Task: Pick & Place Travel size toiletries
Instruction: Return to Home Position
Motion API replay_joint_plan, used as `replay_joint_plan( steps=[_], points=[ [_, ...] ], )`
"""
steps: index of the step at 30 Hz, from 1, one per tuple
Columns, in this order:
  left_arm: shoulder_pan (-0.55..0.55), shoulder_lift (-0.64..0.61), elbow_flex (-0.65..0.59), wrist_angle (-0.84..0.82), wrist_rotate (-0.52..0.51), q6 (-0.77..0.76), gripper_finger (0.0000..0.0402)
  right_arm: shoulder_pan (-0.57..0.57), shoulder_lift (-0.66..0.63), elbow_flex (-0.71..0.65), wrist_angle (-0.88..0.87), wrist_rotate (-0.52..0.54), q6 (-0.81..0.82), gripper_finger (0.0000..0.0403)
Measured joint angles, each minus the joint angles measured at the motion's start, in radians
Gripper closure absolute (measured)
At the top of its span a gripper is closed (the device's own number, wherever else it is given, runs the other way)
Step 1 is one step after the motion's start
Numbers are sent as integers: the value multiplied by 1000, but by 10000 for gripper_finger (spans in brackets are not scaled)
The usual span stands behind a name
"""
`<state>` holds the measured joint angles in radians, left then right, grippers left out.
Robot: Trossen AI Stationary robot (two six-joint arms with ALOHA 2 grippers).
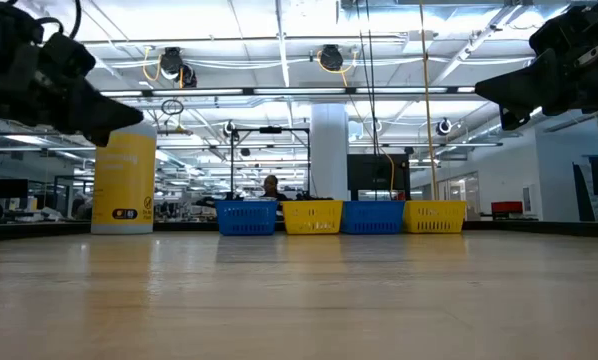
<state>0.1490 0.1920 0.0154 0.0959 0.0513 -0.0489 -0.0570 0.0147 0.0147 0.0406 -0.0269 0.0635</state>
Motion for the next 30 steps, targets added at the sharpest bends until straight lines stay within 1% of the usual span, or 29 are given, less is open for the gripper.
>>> replay_joint_plan(
  steps=[2, 4, 7, 11, 12, 16, 19, 23, 27, 29, 30],
  points=[
    [-24, -51, -1, -66, -3, 8, 392, 0, 0, 0, 0, 0, 0, 399],
    [-54, -78, 1, -79, -28, 20, 397, 0, 0, -1, 0, 0, 0, 399],
    [-85, -71, 2, -81, -37, 41, 400, 0, 0, -1, 0, 0, 0, 399],
    [-103, -61, 2, -80, -42, 35, 390, 0, 0, -1, 0, 0, 0, 399],
    [-106, -60, 1, -75, -42, 1, 386, 0, 0, -1, 0, 0, 0, 399],
    [-112, -47, 1, 33, -48, -260, 375, 0, 0, -1, 0, 0, 0, 399],
    [-112, -48, 1, 95, -48, -362, 374, 0, 0, -1, 0, 0, 0, 399],
    [-111, -48, 1, 119, -48, -399, 381, 0, 0, -1, 0, 0, 0, 399],
    [-111, -48, 1, 120, -48, -399, 392, 0, 0, -1, 0, 0, 0, 399],
    [-119, -67, 1, 87, -49, -394, 398, 0, 0, -1, 0, 0, 0, 399],
    [-124, -95, 1, 46, -37, -353, 399, 0, 0, -1, 0, 0, 0, 399]
  ],
)
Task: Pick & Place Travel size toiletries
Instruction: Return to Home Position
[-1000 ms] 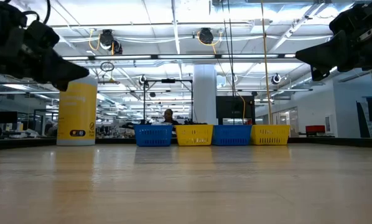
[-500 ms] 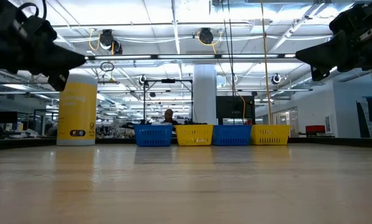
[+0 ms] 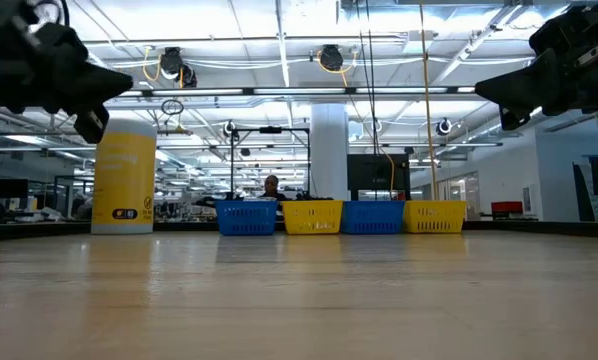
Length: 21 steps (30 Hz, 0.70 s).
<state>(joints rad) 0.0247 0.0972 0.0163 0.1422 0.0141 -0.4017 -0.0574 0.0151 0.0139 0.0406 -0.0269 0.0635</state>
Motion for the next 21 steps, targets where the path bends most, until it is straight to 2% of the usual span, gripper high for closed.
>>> replay_joint_plan(
  steps=[2, 4, 9, 12, 21],
  points=[
    [-7, -80, 0, -104, 38, 154, 399, 0, 0, 0, 0, 0, 0, 399],
    [-19, -91, 3, -106, 26, 301, 393, 0, 0, 0, 0, 0, 0, 398],
    [-27, -93, 0, -130, 16, 487, 377, 0, 0, 0, 0, 0, 0, 399],
    [-39, -92, 1, -139, -36, 487, 371, 0, 0, 0, 0, 0, 0, 399],
    [-41, -92, 1, -129, -38, 471, 369, 0, 0, 0, 0, 0, 0, 399]
  ],
)
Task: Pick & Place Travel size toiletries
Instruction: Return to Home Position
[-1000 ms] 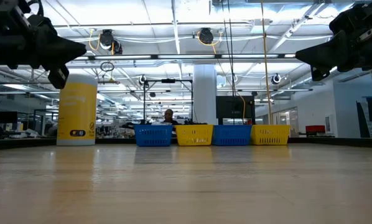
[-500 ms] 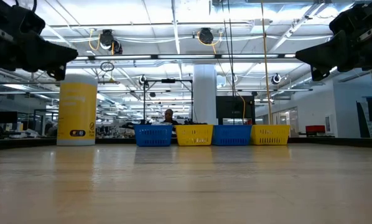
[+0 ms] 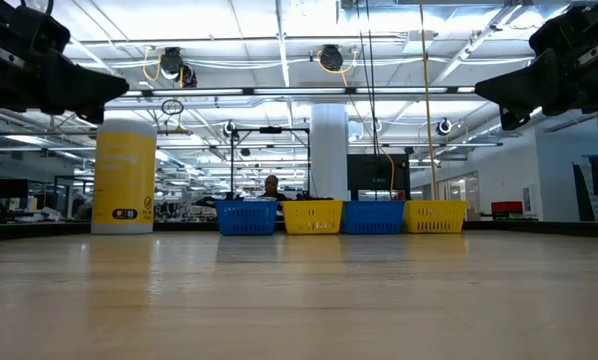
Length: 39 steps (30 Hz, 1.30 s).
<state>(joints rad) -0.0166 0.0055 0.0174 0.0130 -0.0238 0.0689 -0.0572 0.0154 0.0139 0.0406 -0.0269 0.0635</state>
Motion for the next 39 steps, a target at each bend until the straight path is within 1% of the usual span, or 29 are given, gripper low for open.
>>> replay_joint_plan(
  steps=[7, 28, 33, 39],
  points=[
    [0, 19, -3, 41, -5, 4, 369, 0, 0, 0, 0, 0, 0, 399],
    [0, 19, -2, 41, -4, 1, 369, 6, -13, 0, 7, -2, 2, 399],
    [0, 19, -2, 42, -4, 1, 369, 6, -14, 0, -13, -29, 3, 399],
    [0, 19, -1, 42, -4, 1, 369, 7, -14, 0, -14, -29, -23, 399]
  ],
)
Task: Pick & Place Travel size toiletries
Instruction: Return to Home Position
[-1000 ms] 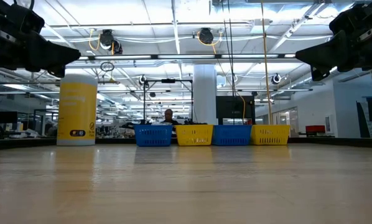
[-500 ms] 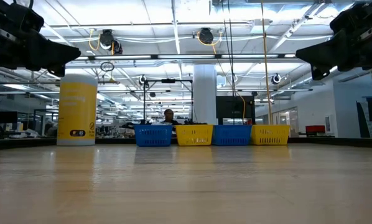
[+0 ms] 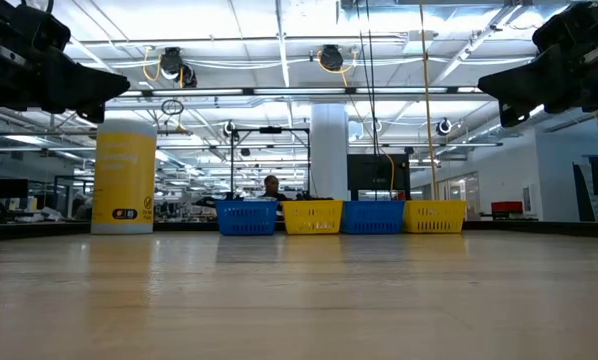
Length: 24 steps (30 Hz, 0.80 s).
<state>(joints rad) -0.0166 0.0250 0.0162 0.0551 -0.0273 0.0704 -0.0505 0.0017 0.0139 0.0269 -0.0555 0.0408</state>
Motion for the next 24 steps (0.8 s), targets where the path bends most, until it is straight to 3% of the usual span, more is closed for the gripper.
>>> replay_joint_plan(
  steps=[24],
  points=[
    [0, 0, 0, 0, 0, 0, 369, 0, 17, 0, 57, 0, 25, 399]
  ],
)
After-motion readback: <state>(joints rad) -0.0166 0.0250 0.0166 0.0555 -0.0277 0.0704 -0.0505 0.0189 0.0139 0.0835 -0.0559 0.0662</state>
